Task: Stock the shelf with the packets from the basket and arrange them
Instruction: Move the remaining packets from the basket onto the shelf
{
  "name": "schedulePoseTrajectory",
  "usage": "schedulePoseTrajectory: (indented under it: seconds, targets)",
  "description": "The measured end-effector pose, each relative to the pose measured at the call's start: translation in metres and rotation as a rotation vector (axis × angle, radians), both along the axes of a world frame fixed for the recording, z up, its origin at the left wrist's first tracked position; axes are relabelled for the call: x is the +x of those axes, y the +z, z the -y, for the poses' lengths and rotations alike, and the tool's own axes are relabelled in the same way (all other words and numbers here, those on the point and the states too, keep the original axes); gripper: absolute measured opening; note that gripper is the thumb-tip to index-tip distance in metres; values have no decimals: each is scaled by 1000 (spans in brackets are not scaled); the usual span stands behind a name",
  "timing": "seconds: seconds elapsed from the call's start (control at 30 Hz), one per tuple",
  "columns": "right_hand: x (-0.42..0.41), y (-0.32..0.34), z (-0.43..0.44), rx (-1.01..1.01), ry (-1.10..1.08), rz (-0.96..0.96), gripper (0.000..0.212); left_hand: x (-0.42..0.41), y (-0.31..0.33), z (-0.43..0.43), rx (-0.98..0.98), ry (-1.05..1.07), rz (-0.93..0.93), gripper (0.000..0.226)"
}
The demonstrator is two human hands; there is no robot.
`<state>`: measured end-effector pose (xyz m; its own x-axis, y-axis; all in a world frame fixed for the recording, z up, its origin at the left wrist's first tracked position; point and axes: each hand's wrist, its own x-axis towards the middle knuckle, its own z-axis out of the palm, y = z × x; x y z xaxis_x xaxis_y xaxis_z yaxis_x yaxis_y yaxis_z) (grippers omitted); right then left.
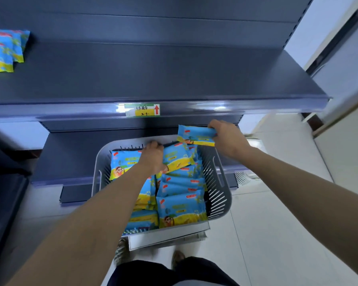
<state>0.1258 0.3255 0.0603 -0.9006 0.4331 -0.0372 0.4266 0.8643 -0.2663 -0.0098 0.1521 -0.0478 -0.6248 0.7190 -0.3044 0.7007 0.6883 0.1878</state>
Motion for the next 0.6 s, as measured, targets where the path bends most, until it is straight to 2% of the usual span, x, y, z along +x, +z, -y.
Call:
schedulePoseTrajectory:
  seconds: [0.13, 0.23, 0.33, 0.4, 0.47, 0.53, 0.6]
  targets:
    - [-1, 0, -2, -24, -1, -31, 31, 4, -3, 6, 55, 82, 2, 72]
    - [-3, 9, -1, -54, 0, -58, 27, 14, 9, 15, 134, 54, 161, 47]
    - [-20, 33, 0, -72, 26, -99, 28, 12, 50, 20, 130, 6, 179, 34]
    - [-69, 71, 27, -92, 145, -190, 29, -10, 109, 56, 193, 97, 61, 32]
    - [-84, 85, 28, -78, 140, -227, 28, -23, 138, 58, 224, 61, -18, 30]
    - [-135, 107, 66, -102, 231, -303, 28, -57, 178, 106, 257, 136, -93, 29]
    - [-139, 114, 64, -114, 222, -326, 26, -63, 195, 109, 315, 160, -115, 32]
